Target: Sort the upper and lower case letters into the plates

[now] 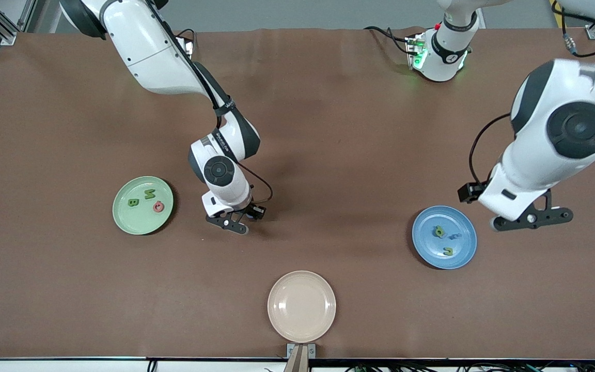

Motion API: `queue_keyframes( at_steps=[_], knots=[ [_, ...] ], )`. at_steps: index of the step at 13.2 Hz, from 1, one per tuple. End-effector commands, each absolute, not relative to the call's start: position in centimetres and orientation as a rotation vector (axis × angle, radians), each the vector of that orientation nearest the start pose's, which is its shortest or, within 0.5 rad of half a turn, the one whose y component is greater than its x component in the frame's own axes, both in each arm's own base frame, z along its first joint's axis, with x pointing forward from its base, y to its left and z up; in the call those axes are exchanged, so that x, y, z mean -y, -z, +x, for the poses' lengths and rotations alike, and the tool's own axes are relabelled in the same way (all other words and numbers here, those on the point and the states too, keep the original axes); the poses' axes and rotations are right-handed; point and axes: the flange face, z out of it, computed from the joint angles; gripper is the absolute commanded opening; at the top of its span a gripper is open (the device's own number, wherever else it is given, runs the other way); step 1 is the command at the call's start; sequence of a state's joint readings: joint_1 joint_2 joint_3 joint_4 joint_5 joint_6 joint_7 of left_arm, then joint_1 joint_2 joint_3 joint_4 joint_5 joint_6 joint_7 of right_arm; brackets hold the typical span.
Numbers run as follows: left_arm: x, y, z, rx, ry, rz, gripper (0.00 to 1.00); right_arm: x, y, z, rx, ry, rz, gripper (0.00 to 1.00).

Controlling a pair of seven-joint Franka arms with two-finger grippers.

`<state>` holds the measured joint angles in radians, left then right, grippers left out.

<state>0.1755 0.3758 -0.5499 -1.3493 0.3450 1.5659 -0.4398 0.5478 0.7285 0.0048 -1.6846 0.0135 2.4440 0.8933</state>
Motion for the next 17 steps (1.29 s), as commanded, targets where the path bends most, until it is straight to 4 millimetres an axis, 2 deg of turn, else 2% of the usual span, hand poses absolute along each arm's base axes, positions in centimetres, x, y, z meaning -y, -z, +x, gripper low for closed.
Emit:
queue_keyframes(
  at_steps=[1, 2, 3, 4, 5, 6, 7, 8, 9, 11, 13, 15, 17],
  knots=[
    [12.4, -57.7, 61.1, 0.034, -0.033, -3.025, 1.0, -36.4, -17.6, 58.0, -0.558, 0.052, -3.068, 0.44],
    [11.9, -58.6, 60.4, 0.022, -0.045, -3.055, 1.0, -36.7, -17.7, 57.8, -0.553, 0.054, -3.068, 0.38],
    [10.1, -60.1, 59.1, 0.047, -0.087, -3.071, 1.0, -36.7, -17.7, 57.8, -0.564, 0.054, -3.066, 0.28],
    [9.4, -61.1, 57.9, 0.05, -0.103, -3.071, 1.0, -36.7, -18.0, 57.9, -0.561, 0.058, -3.067, 0.15],
    [7.8, -62.1, 56.9, 0.02, -0.098, -3.073, 1.0, -36.3, -18.2, 58.1, -0.562, 0.06, -3.071, 0.03],
    [6.9, -62.5, 56.2, -0.041, -0.098, -3.085, 1.0, -35.5, -18.4, 58.6, -0.557, 0.069, -3.082, 0.0],
    [6.5, -63.0, 55.5, -0.025, -0.102, -3.088, 1.0, -34.5, -18.7, 59.0, -0.544, 0.079, -3.099, 0.0],
    [6.5, -63.2, 54.9, -0.025, -0.114, -3.086, 1.0, -33.0, -20.6, 59.5, -0.511, 0.067, -3.131, 0.0],
    [6.1, -63.5, 54.7, -0.032, -0.108, -3.088, 1.0, -31.7, -21.4, 59.7, -0.464, 0.017, -3.169, 0.0],
    [5.4, -64.1, 54.0, -0.016, -0.099, -3.11, 1.0, -26.8, -24.0, 60.8, -0.378, 0.009, -3.184, 0.0],
    [5.0, -64.7, 53.4, -0.003, -0.082, -3.109, 1.0, -21.2, -25.2, 61.5, -0.264, -0.01, -3.197, 0.0],
    [5.1, -65.1, 53.6, -0.006, -0.044, -3.112, 1.0, -16.6, -25.9, 61.6, -0.156, -0.024, -3.202, 0.0],
    [5.3, -65.0, 53.7, -0.011, -0.043, -3.111, 1.0, -12.2, -25.4, 61.8, -0.083, -0.036, -3.202, 0.0]
  ],
)
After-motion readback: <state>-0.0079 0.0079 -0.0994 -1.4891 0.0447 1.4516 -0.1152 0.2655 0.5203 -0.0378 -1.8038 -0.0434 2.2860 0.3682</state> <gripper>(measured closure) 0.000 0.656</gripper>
